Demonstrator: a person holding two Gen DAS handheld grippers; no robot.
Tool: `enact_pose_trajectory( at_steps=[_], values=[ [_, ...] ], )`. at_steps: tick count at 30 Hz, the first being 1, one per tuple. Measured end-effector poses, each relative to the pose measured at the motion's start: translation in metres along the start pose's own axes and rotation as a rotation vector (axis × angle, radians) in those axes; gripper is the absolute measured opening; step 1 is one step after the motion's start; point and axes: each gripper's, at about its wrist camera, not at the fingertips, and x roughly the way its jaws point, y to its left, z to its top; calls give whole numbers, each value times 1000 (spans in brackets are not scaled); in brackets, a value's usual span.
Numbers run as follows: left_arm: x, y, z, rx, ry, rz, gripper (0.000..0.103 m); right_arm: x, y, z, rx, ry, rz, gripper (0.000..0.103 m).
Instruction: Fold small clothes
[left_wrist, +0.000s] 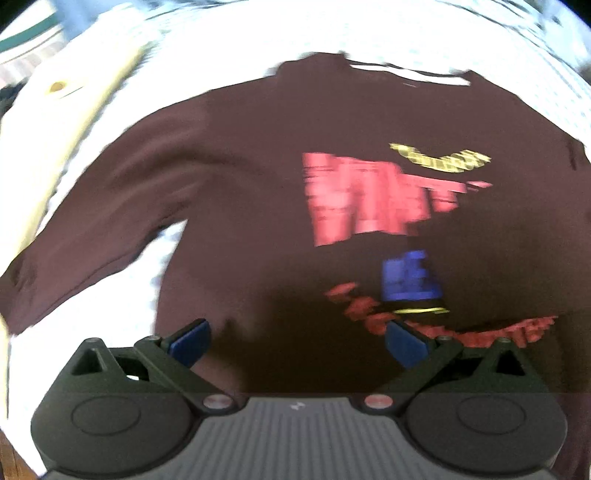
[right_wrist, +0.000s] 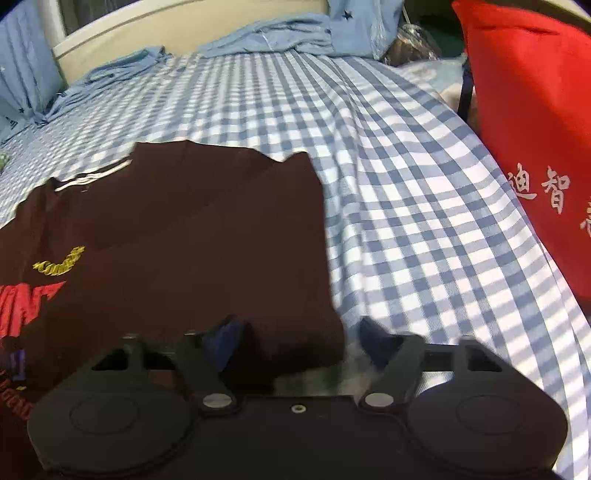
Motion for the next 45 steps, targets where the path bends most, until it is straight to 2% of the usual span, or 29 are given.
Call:
enact_pose_trajectory(
  at_steps=[2, 5, 9, 15, 19, 22, 26, 30, 31, 37, 41, 45],
  values=[
    [-1, 35, -8, -65, -5, 31, 102, -14, 15, -9, -8, -27, 17, 95],
    [2, 91, -26, -185, -1, 109, 102, -32, 44, -24, -48, -47, 62, 101],
    [12, 160, -56, -325, 21, 235, 102, -43, 88, -41, -134, -26, 77, 102],
    [18, 264, -95, -536, 11, 285, 102, -59, 151, -63, -213, -14, 125, 102],
    [23, 325, -103, -659, -37, 323, 102, -70, 184, -78, -259, -6, 151, 102],
    [29, 360, -105, -726, -77, 321, 102, -80, 203, -93, -291, 6, 150, 102],
    [46, 395, -104, -833, -100, 267, 102, -93, 219, -111, -321, 19, 144, 102],
    [62, 413, -97, -907, -115, 223, 102, -106, 224, -125, -350, 22, 128, 102],
    [65, 414, -95, -918, -118, 215, 99, -109, 224, -127, -352, 22, 121, 102],
    [90, 431, -80, -957, -103, 197, 78, -124, 221, -137, -353, 11, 88, 102],
    [102, 440, -78, -1005, -85, 162, 77, -129, 217, -141, -332, 13, 58, 102],
    [108, 434, -76, -971, -96, 196, 75, -133, 216, -145, -316, 9, 34, 102]
  ],
)
